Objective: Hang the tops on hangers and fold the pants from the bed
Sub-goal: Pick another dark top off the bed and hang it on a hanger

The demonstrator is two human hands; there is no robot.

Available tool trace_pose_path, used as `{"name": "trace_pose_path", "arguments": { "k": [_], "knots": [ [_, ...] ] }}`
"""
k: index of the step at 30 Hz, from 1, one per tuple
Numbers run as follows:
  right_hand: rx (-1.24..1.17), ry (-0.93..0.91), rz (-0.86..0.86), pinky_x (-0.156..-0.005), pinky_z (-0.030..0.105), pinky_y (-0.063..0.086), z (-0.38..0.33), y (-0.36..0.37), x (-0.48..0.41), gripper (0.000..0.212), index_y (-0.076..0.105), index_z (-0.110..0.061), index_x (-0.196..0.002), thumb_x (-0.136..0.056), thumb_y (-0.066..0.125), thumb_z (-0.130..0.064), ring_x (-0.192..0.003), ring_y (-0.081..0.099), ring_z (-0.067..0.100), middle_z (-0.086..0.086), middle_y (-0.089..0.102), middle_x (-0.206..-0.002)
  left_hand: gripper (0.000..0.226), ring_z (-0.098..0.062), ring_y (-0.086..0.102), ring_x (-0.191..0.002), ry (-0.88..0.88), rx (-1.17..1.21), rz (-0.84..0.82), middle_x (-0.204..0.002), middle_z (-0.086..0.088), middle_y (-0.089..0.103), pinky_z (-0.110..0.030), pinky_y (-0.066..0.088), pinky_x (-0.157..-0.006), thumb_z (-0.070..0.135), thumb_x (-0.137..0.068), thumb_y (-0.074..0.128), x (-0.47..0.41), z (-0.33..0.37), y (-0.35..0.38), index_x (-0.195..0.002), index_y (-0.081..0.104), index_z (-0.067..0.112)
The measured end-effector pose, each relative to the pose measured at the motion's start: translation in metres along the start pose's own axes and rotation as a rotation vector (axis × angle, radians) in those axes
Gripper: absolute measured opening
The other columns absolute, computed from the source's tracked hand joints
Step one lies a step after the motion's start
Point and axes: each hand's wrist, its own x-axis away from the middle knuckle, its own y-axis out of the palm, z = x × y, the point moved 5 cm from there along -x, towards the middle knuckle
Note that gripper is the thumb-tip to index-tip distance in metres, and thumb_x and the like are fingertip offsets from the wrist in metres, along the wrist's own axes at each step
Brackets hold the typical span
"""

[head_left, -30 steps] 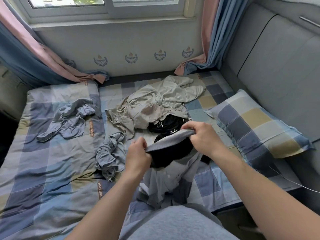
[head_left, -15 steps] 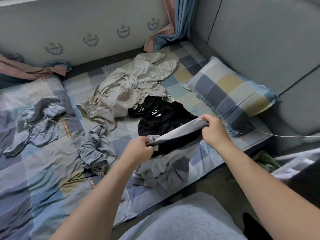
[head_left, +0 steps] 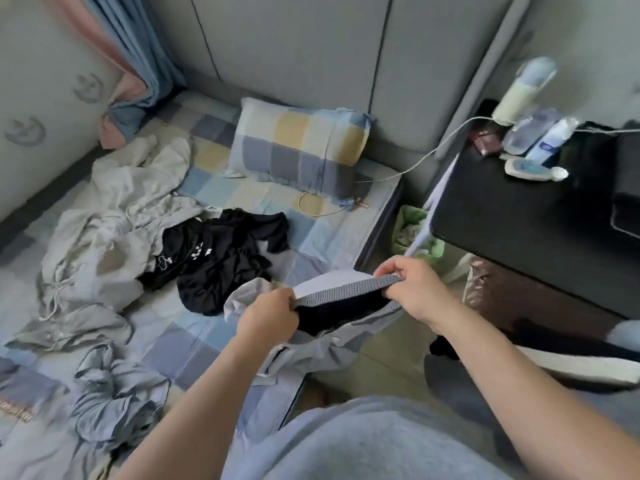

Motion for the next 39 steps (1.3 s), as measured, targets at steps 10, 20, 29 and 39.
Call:
{"name": "trace_pose_path", "arguments": {
  "k": [10,20,29,39],
  "knots": [
    [-0.064,0.083,0.171,-0.054,0.024,0.036,0.157,-0.119,0.2,0.028,0.065,-0.027,-0.084,-0.08,0.056,-0.001,-0.052,0.043,0.003,-0.01,0.053,-0.06,0.027,-0.014,0.055,-0.055,0.325,-0.211,-0.6,-0.064,0.003,0.058,-0.018,0.045,-0.048,0.011,-0.091,0.054,0.116,0.178,0.127,-0.069,0.061,0.025],
    [-0.216,0.013,0.671,-0.052,0.015,0.034,0.231,-0.258,0.406,0.019,0.068,-0.03,-0.078,-0.078,0.063,-0.011,-0.056,0.046,0.007,-0.003,0.059,-0.063,0.017,-0.021,0.069,-0.085,0.801,-0.32,-0.715,-0.098,-0.01,0.074,-0.034,0.054,-0.082,0.031,-0.093,0.066,0.265,0.377,0.162,-0.097,0.07,0.015],
    [-0.154,-0.006,1.271,-0.074,0.017,0.044,0.237,-0.381,0.563,0.021,0.067,-0.035,-0.078,-0.075,0.065,-0.014,-0.078,0.059,-0.002,-0.019,0.067,-0.08,0.026,-0.014,0.04,-0.059,1.205,0.171,-0.631,-0.063,-0.001,0.043,-0.027,0.033,-0.057,0.014,-0.097,0.062,0.371,0.566,0.17,-0.075,0.053,0.003],
    [0.087,0.037,1.798,-0.069,0.012,0.043,0.178,-0.537,0.721,0.023,0.067,-0.02,-0.086,-0.09,0.064,0.002,-0.076,0.059,0.005,-0.001,0.066,-0.085,0.044,-0.01,0.046,-0.049,1.608,0.475,-0.648,-0.053,0.006,0.051,-0.022,0.032,-0.051,0.018,-0.102,0.05,0.498,0.807,0.107,-0.058,0.055,0.023]
  ]
}}
